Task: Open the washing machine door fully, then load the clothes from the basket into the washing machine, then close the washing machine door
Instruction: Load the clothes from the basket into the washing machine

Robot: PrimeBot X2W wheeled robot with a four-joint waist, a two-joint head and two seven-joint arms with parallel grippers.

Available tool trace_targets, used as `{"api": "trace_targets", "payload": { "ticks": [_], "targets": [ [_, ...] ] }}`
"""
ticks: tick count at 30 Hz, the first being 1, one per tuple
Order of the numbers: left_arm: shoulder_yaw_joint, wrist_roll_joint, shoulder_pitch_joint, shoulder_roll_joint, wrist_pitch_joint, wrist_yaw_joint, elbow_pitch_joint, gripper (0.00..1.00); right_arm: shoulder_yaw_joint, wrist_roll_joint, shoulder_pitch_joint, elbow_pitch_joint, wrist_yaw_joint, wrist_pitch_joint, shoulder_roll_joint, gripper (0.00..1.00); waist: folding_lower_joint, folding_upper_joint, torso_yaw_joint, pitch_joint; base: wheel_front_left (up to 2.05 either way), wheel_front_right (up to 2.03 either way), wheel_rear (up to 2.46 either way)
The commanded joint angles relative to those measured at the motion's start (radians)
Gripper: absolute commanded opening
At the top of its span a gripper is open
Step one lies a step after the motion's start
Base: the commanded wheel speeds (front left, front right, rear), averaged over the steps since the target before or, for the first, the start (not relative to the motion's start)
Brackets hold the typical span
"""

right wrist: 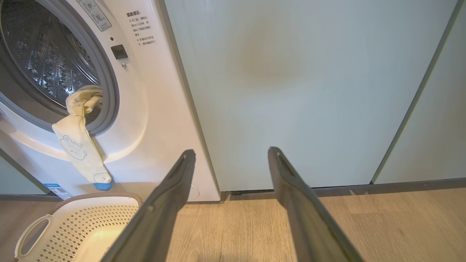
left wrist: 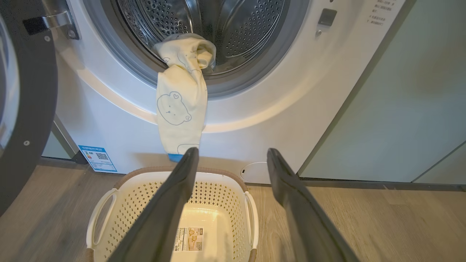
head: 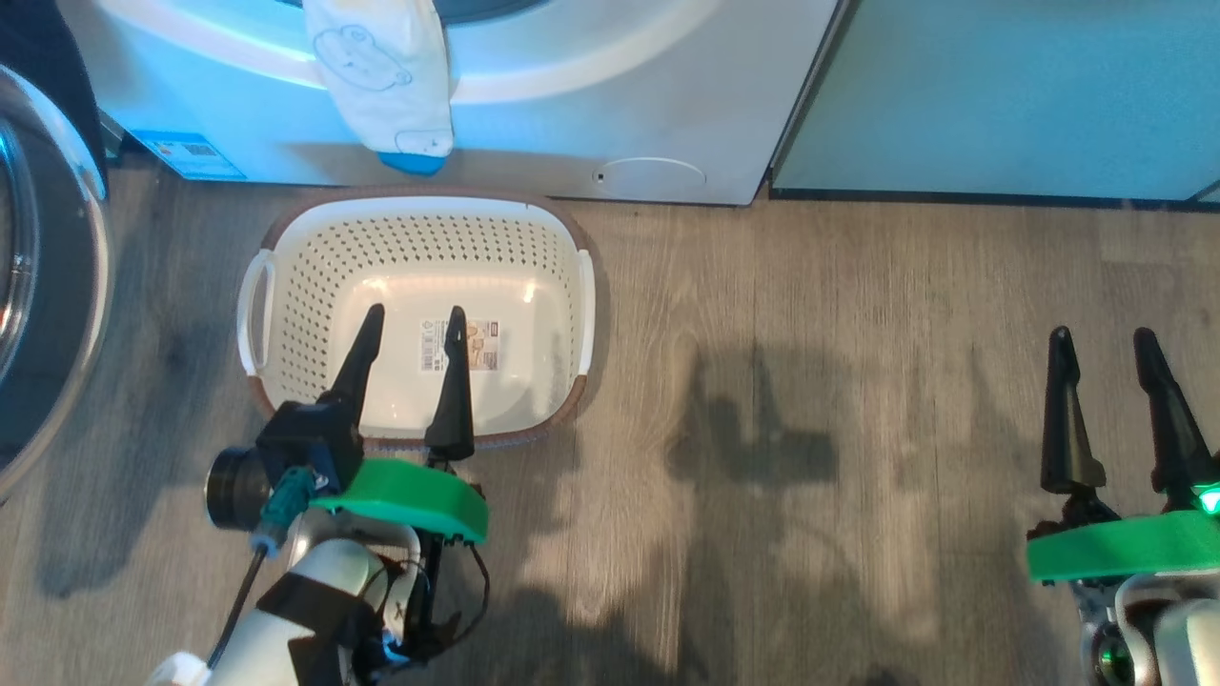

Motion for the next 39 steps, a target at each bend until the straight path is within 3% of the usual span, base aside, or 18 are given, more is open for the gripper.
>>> {"api": "trace_targets", "payload": {
  "ticks": [1, 9, 20, 39],
  "targets": [
    [0.045, -0.011, -0.036, 0.01, -0.012, 0.168, -0.016, 1.0, 0.024, -0.001, -0.011, -0.036, 0.004, -0.01, -0.016, 1.0, 0.0, -0.0001, -0.001, 0.013, 0.0, 0.0, 0.0],
    [0.052, -0.025, -0.099, -0.002, -0.012, 0.141, 0.042, 1.0, 0.037, 0.009, -0.035, -0.046, 0.004, -0.01, -0.017, 1.0, 0.0, -0.0001, -0.011, 0.071, 0.0, 0.0, 0.0],
    [0.099, -0.047, -0.291, 0.006, -0.016, 0.074, 0.243, 1.0, 0.07, 0.06, -0.117, -0.053, 0.004, -0.01, -0.002, 1.0, 0.0, -0.0001, -0.072, 0.215, 0.0, 0.0, 0.0],
    [0.151, -0.041, -0.713, 0.1, -0.005, -0.018, 0.621, 1.0, 0.104, 0.147, -0.192, -0.044, 0.004, -0.01, 0.006, 1.0, 0.0, -0.0001, -0.192, 0.383, 0.0, 0.0, 0.0]
  ]
}}
